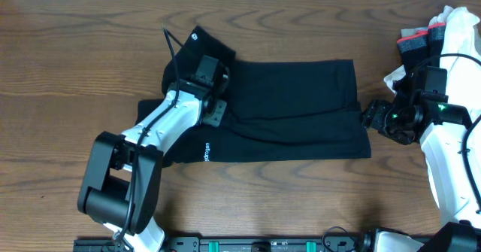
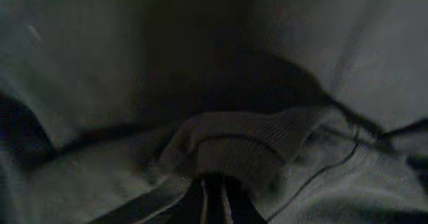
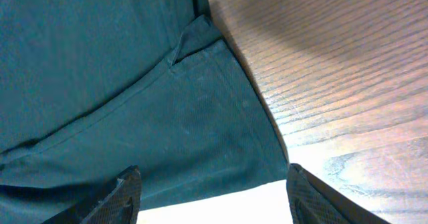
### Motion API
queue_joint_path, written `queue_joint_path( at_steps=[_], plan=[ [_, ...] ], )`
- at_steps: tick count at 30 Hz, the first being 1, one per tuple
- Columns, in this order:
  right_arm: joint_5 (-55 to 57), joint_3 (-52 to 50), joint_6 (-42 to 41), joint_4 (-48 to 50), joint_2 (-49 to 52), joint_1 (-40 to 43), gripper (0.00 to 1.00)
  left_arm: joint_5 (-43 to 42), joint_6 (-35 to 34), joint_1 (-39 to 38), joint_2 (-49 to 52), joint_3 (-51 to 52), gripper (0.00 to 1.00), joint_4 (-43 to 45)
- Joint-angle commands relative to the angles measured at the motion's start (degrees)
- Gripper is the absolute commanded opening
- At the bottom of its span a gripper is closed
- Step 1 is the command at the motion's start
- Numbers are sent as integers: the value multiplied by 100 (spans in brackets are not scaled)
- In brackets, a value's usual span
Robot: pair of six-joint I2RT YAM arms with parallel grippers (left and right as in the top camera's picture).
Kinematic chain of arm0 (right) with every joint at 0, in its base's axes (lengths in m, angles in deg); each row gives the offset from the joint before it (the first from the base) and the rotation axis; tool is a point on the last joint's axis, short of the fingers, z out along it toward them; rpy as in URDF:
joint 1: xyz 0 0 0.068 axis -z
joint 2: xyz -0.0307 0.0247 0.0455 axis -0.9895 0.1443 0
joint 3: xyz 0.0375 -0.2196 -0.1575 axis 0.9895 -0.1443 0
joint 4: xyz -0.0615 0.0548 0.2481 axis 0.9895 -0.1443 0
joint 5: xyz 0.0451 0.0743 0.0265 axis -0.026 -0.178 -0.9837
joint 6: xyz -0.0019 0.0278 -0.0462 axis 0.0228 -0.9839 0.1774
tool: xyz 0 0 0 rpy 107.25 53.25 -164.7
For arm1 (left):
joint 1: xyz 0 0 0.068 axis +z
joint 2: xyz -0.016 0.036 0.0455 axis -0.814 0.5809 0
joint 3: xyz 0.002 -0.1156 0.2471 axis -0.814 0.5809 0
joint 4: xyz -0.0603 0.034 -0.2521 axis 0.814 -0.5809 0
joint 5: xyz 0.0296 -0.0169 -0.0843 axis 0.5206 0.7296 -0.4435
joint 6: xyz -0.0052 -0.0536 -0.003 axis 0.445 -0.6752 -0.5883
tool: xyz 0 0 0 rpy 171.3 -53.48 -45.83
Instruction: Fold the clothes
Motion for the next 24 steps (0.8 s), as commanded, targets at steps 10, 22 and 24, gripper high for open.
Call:
queue_joint_path(
  at_steps=[10, 22, 24],
  plan=[
    [-31, 42, 7, -7, -31, 48, 68, 146, 1589, 13, -83, -138, 8, 811],
    [-28, 42, 7, -74, -31, 48, 68, 494, 203, 223, -254, -140, 59, 415],
    [-31, 42, 7, -68, -31, 48, 67, 483, -13, 223, -291, -140, 61, 57]
  ],
)
